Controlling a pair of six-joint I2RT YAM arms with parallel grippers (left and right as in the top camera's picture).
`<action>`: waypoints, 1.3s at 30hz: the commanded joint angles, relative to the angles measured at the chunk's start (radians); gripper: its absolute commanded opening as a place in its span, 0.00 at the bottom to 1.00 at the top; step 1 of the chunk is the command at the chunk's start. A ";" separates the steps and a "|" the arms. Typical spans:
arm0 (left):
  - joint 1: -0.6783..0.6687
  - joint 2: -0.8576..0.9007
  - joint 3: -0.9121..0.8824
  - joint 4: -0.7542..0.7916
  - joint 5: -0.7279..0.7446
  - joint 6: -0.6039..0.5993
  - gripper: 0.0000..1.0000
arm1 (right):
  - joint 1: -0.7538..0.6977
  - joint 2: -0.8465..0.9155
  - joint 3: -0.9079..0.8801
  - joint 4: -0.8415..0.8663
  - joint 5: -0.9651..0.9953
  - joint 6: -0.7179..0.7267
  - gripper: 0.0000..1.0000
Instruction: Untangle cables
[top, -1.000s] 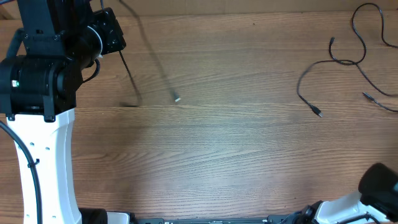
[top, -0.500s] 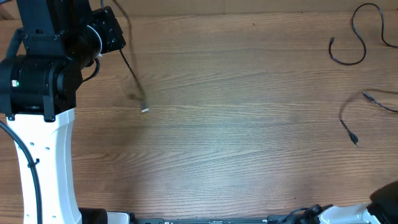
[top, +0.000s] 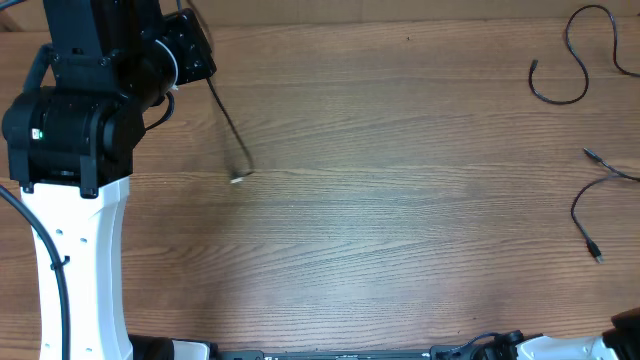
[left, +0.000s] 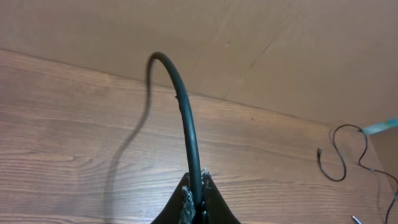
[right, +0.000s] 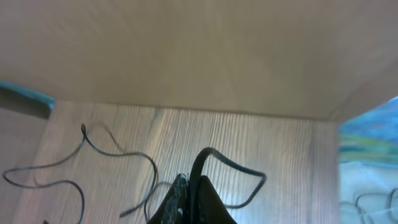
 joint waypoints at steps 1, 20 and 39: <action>-0.009 0.009 0.010 0.011 -0.006 -0.016 0.04 | 0.011 0.039 -0.153 0.061 -0.013 0.068 0.04; -0.011 0.009 0.010 0.014 -0.011 -0.023 0.04 | 0.125 0.039 -1.006 0.810 0.097 0.285 0.05; -0.011 0.009 0.010 0.017 -0.014 -0.023 0.04 | 0.160 0.039 -0.990 0.837 0.046 0.287 1.00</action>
